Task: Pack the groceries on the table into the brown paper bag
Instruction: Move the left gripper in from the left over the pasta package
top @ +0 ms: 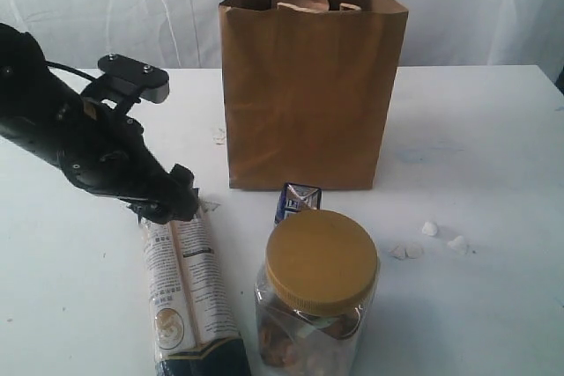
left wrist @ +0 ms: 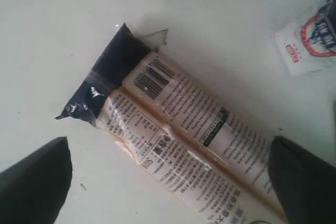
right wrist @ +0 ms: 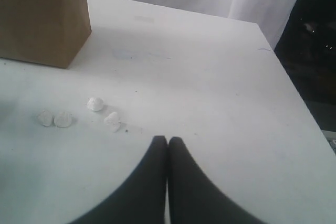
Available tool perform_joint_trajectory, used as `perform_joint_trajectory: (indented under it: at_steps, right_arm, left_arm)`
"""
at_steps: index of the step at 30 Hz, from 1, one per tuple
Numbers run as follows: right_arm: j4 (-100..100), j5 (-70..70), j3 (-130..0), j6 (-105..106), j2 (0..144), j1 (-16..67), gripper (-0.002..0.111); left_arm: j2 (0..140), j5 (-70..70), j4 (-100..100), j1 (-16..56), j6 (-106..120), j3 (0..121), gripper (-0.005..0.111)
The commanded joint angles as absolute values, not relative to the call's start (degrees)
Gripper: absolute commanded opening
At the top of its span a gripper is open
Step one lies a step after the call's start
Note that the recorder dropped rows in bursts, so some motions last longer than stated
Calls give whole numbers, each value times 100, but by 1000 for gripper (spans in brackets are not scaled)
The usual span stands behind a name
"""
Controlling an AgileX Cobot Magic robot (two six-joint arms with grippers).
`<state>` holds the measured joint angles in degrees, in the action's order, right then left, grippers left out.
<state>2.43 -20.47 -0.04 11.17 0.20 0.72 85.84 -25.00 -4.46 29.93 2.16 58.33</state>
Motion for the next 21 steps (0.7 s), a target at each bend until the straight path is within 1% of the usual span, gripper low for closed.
perform_joint_trajectory:
  at_steps: [1,4,7,10,15,19,21]
  right_arm:
    - [207,-1999,0,1173,0,98,0]
    - [207,-2009,0,1173,0,98,0]
    - [207,-2009,0,1173,0,98,0]
    - [207,-2009,0,1173,0,98,0]
    - [207,-2009,0,1173,0,98,0]
    - [207,-2009,0,1173,0,98,0]
    - [207,-2009,0,1173,0,98,0]
  left_arm:
    - [8565,-2975,-965,3288,1944,5804,105]
    - [8565,-3770,-2032,3681,3716,5804,105]
    - [8542,-3811,-2722,3913,4647,5804,105]
    - [8531,-3867,-2759,3954,5452,5804,105]
    - [8531,-4058,-2909,3954,5304,5804,105]
    - [8531,-3833,-2998,3954,4777,5814,105]
    - [8531,-3775,-2998,3954,4939,5814,105]
